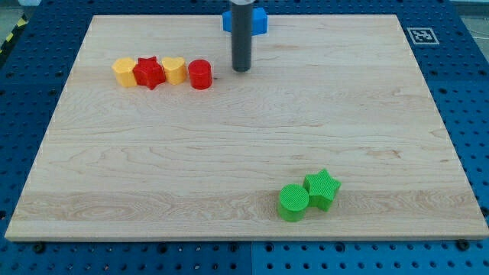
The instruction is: Separate the red star from the horizontal line of blocks
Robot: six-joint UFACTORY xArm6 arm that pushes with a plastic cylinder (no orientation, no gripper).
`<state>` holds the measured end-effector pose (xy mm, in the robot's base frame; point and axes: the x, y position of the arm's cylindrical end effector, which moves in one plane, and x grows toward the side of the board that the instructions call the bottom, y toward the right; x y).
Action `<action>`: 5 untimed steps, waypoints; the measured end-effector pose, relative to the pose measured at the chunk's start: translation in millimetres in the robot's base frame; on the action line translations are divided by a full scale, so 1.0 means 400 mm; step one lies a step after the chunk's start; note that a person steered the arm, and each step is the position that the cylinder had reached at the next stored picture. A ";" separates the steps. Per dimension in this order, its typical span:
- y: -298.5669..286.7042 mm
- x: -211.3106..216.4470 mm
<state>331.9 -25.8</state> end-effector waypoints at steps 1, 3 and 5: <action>-0.085 -0.018; -0.267 -0.096; -0.360 -0.050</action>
<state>311.9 -169.6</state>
